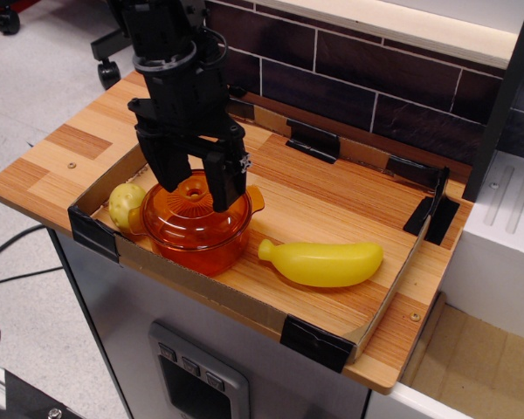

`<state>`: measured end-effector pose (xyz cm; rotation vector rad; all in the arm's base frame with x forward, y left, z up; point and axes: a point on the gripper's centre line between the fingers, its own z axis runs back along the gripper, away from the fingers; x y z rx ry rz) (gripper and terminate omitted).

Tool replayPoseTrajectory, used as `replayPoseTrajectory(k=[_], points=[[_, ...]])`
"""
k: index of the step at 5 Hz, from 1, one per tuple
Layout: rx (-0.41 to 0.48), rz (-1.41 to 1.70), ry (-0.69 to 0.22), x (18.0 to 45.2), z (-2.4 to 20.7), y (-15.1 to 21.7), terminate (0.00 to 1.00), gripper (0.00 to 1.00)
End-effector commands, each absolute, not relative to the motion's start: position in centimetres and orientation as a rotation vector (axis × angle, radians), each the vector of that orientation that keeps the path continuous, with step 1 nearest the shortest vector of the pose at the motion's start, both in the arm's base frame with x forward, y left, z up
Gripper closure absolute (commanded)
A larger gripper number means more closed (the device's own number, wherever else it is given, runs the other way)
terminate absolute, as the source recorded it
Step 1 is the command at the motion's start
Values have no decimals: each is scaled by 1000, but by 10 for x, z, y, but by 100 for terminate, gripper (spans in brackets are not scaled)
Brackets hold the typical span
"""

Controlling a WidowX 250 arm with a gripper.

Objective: Take lid off pot

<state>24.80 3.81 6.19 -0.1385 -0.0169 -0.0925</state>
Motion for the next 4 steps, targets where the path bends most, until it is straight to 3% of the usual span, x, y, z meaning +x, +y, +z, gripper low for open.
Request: replayPoseTrajectory(k=[1,3,4], points=[[-130,-154,0,251,59,40,0,100],[-124,-121,-14,257,65,42,0,100],[-111,-86,-53,261,84,48,0,100]])
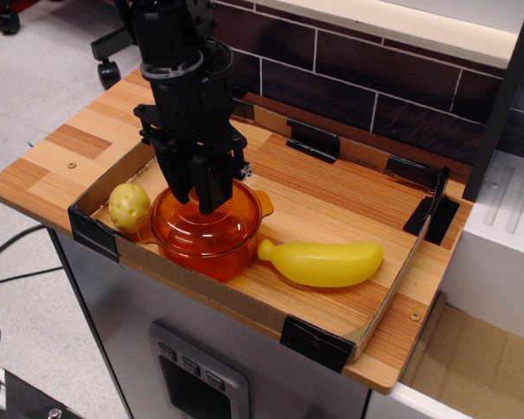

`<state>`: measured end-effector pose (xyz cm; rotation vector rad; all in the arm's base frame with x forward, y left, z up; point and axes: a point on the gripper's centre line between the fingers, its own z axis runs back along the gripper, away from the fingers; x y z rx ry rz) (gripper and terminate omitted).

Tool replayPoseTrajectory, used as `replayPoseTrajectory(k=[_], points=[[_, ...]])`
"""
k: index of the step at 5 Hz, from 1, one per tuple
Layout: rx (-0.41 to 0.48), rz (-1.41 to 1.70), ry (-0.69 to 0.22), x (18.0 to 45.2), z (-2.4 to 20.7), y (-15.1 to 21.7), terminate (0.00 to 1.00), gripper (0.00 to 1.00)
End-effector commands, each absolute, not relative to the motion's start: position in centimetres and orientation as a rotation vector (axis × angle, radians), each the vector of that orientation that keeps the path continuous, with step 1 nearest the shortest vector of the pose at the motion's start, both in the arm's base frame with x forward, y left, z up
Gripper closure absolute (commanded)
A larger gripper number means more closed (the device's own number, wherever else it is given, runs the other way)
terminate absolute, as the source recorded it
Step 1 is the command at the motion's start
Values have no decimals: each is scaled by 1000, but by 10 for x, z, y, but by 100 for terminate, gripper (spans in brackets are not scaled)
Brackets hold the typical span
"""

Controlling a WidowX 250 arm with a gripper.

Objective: Take lid off pot

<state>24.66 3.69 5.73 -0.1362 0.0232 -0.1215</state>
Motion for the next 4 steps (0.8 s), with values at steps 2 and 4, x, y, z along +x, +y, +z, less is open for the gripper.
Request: replayPoseTrajectory(k=[2,4], points=[[-112,17,-117,286,127,58,0,100],[-170,77,-32,318,110,24,0,100]])
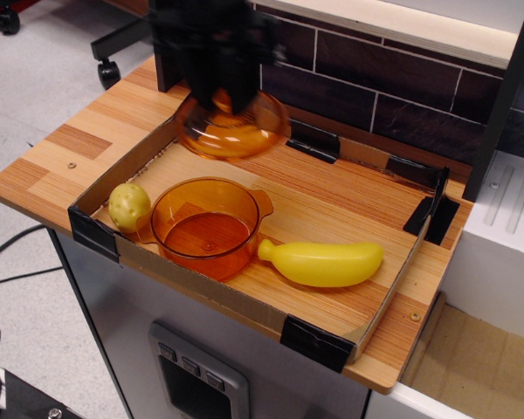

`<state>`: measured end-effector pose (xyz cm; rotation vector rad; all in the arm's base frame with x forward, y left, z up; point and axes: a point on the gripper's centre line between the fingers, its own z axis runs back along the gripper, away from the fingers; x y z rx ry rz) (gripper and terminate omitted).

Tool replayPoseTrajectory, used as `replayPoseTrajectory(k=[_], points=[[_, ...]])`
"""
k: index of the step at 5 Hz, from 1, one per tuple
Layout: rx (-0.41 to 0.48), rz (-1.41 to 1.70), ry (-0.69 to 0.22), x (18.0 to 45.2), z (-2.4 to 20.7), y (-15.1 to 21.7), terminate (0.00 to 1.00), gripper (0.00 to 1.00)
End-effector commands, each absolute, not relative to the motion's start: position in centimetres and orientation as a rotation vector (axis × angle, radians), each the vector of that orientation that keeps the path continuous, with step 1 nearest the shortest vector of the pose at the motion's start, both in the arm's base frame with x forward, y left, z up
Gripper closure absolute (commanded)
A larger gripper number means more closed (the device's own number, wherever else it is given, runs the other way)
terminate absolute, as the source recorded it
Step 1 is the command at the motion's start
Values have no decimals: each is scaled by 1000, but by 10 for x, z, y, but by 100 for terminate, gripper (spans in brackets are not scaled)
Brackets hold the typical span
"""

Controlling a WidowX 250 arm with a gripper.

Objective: Take lid off pot

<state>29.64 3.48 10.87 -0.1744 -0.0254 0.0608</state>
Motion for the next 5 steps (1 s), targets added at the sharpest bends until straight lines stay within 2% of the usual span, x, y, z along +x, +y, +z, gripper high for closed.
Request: replayPoseTrajectory(k=[1,3,5], points=[[-164,81,-45,327,100,5,0,100],[-170,87,-30,339,80,-34,0,100],[-135,127,-20,358,57,-45,0,100]])
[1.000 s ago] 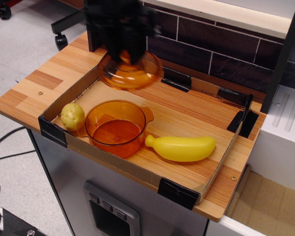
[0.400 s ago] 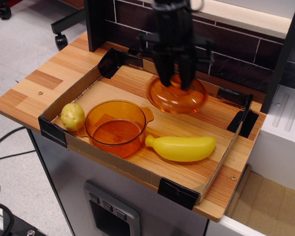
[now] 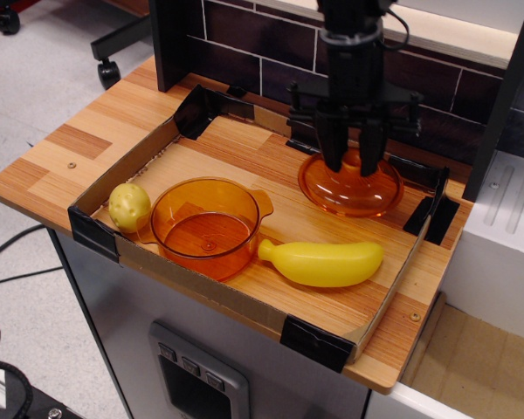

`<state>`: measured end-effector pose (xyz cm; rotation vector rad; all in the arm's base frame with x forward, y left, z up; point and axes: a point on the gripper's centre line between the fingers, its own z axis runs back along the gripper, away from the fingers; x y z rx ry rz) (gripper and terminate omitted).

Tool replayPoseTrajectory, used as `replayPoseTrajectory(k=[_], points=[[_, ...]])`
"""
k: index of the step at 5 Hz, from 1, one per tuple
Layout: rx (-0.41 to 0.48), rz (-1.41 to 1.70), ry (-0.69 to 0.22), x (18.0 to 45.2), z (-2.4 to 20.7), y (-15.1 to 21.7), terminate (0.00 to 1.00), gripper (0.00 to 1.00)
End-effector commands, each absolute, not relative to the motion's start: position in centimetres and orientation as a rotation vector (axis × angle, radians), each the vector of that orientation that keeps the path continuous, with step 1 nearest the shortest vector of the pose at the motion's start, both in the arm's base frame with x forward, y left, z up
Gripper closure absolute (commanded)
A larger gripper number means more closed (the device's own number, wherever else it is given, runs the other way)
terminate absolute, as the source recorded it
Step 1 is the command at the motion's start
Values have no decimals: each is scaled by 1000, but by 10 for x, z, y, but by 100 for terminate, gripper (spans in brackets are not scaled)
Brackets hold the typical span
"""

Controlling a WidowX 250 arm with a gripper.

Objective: Take lid off pot

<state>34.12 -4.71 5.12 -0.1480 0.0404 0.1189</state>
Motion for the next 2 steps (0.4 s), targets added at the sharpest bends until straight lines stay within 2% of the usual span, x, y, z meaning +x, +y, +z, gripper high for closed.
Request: replayPoseTrajectory(k=[1,2], points=[[-121,124,-13,356,50,-42,0,100],[-107,131,4,352,48,-38,0,0]])
